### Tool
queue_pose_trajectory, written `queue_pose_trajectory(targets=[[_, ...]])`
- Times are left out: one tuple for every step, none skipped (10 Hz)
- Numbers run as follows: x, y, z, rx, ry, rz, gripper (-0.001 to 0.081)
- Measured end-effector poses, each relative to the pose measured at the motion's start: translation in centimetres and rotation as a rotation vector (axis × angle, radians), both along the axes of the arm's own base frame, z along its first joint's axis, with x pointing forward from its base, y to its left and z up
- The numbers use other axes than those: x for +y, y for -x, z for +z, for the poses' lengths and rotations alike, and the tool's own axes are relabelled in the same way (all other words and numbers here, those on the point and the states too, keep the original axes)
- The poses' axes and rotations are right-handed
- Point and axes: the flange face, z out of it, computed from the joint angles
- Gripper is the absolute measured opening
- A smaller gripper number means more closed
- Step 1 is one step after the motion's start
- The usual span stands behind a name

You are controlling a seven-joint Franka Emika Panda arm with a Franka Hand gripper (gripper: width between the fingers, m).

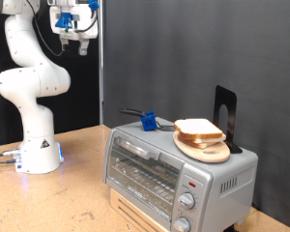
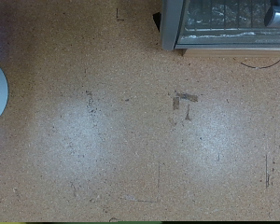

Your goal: Make a piece of toast with the oven

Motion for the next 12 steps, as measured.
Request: queue_pose_trajectory(targets=[[0.2,0.2,0.0,0.006,0.003,0.112,0.0808],[0.5,0.8,0.3,0.015,0.023,0.241,0.0808],[0.3,1.4,0.7,0.017,0.061,0.364,0.0808],[-0.4,1.6,1.1,0.012,0.112,0.483,0.0808],[-0.8,1.4,0.9,0.017,0.136,0.572,0.0808],[-0.7,1.4,0.9,0.012,0.126,0.533,0.0808],[-0.2,1.5,1.1,-0.011,0.101,0.629,0.0808],[0.4,1.6,1.5,-0.048,0.091,0.752,0.0808],[0.8,1.2,1.6,-0.108,0.106,0.865,0.0808],[1.0,0.2,1.1,-0.177,0.145,0.966,0.0808],[0.9,-1.4,0.2,-0.238,0.225,1.043,0.0808],[1.0,-2.2,-0.3,-0.274,0.291,1.102,0.0808]])
